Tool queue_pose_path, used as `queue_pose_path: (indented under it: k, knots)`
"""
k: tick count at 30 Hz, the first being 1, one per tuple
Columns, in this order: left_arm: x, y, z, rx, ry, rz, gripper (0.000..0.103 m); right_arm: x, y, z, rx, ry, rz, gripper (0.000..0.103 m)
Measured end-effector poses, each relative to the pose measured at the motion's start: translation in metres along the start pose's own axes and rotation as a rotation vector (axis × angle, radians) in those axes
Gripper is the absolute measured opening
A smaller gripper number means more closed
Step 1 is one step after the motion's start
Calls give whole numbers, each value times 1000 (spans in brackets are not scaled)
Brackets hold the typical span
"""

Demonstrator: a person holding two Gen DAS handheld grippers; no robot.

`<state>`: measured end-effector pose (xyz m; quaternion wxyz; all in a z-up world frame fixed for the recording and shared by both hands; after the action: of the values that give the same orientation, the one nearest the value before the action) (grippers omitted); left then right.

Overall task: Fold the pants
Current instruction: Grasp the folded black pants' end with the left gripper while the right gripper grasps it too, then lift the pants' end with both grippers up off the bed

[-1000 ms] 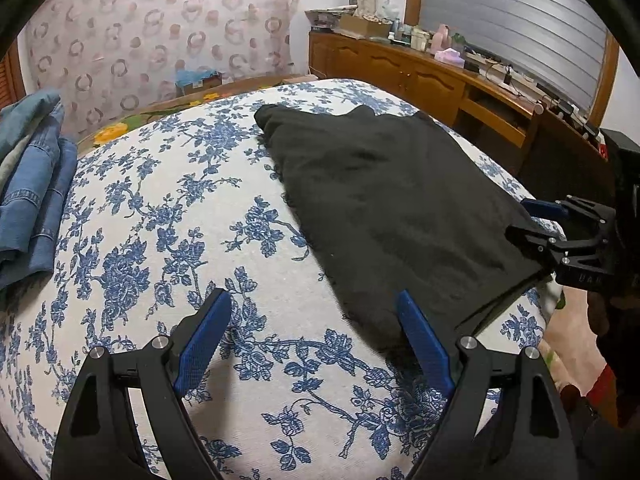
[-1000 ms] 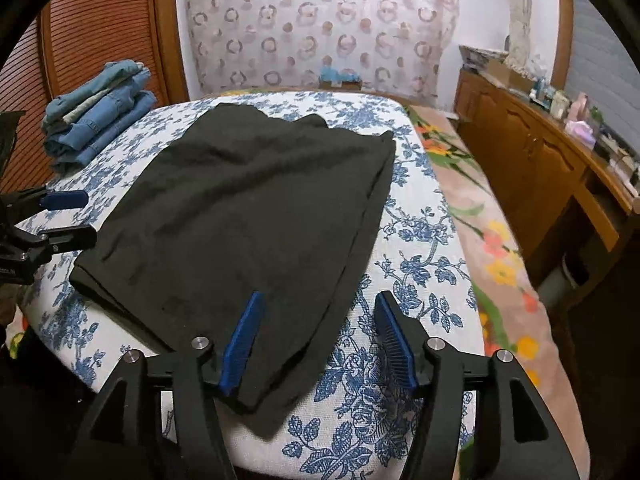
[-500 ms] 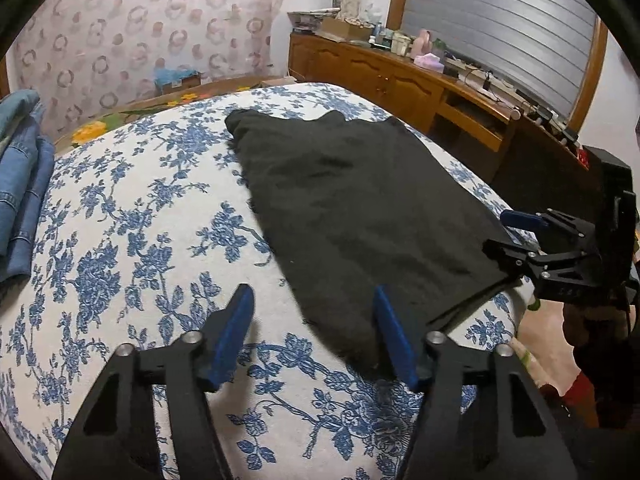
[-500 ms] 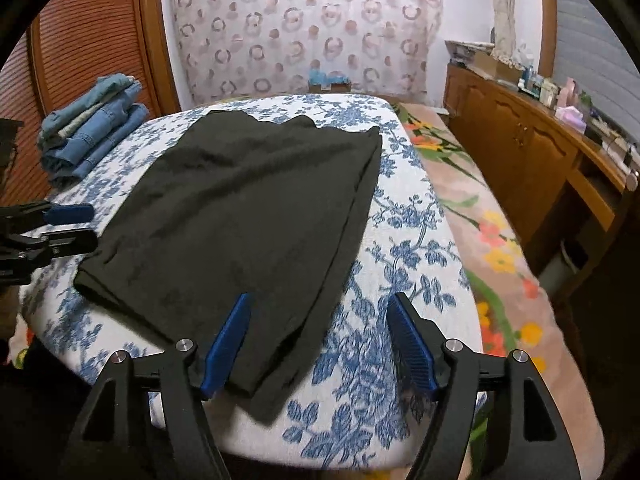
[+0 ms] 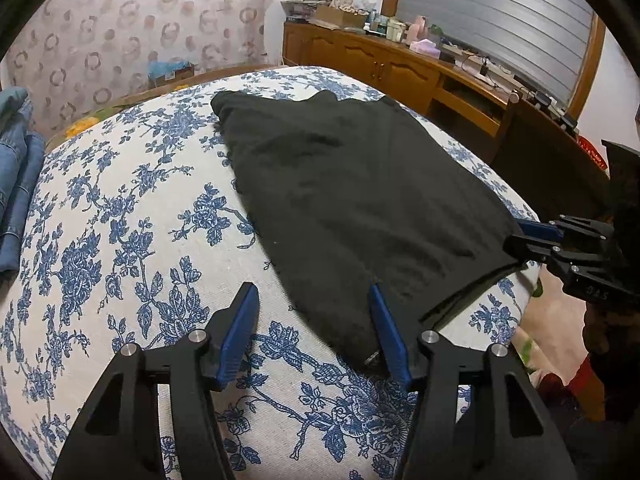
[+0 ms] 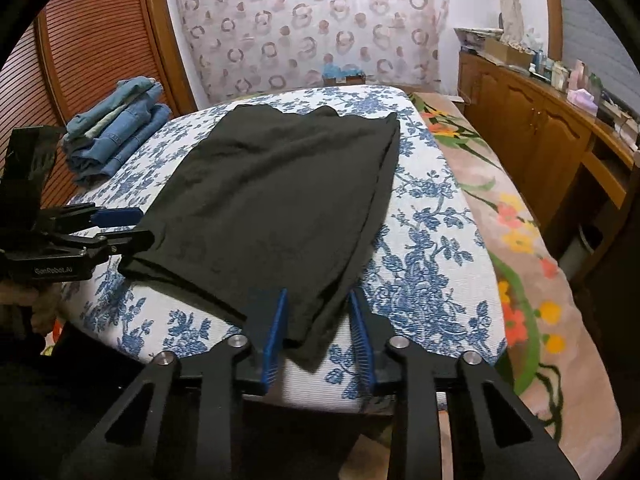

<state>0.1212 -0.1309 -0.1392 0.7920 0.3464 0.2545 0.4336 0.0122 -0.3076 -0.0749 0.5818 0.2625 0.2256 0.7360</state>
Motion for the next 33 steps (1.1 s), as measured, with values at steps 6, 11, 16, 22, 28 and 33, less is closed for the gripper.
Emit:
queue_pose_path:
  k: [6, 11, 16, 22, 28, 33]
  knots:
    - [-5, 0, 0, -6, -6, -17, 49, 3, -1, 1, -3, 11, 15, 13]
    - [-11, 1, -2, -4, -9, -52, 38, 4, -2, -1, -9, 4, 17, 13]
    - [-15, 3, -5, 0, -11, -58, 38, 5, -4, -1, -13, 1, 20, 13]
    - [-17, 5, -8, 0, -5, -52, 38, 6, -4, -2, -19, -3, 22, 13]
    - [-18, 10, -14, 2, 2, -54, 38, 7, -6, -2, -19, -5, 20, 13]
    - [-20, 9, -12, 3, 5, -88, 24, 7, -5, -2, -24, -9, 28, 12]
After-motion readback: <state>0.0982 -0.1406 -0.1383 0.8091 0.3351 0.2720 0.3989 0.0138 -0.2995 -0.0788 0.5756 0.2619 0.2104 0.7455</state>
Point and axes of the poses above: each gripper's, at about its wrist camera, not at the fingertips, and y roughly against the way its jaws point, x to its left, z to its top, the point moved 3 cm from there along -y, roughly the way its jaws point
